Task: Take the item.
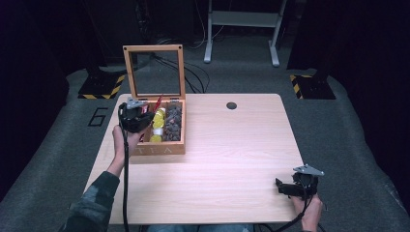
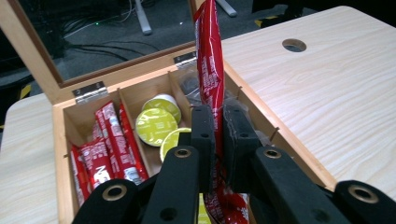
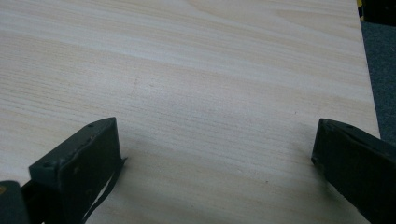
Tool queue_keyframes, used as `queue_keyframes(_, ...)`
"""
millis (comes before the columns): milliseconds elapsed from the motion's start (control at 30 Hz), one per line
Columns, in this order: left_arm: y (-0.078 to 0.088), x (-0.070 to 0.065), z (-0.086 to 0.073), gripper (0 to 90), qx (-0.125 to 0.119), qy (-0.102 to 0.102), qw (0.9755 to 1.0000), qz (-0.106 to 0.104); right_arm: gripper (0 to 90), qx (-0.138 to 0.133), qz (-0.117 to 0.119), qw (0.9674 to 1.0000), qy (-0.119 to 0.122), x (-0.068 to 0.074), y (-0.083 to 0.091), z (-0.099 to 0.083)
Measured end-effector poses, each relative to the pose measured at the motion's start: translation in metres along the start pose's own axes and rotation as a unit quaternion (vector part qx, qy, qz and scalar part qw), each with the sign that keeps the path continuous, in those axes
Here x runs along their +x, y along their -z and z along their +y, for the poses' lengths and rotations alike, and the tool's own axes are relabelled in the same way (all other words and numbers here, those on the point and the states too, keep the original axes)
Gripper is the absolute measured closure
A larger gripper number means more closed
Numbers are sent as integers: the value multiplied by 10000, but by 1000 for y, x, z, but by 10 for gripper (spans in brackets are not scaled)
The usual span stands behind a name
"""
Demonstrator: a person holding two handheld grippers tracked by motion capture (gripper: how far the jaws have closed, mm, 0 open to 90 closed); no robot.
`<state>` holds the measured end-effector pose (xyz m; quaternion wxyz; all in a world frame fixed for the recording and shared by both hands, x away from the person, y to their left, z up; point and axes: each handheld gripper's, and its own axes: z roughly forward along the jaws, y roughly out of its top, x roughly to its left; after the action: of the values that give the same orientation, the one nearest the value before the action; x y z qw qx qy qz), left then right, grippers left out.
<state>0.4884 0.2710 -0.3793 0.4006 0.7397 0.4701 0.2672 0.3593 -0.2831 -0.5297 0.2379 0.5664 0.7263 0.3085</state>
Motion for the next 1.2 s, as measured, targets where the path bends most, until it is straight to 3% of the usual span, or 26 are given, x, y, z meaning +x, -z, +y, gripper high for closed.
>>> queue_keyframes(467,-8,-21,6,837,24,-191,9995,-259,7,-9,-5,10000,4,0,0,0)
queue_keyframes(1200,-18,-47,11,837,-45,-310,9981,-527,9,-26,-2,10000,12,0,0,0)
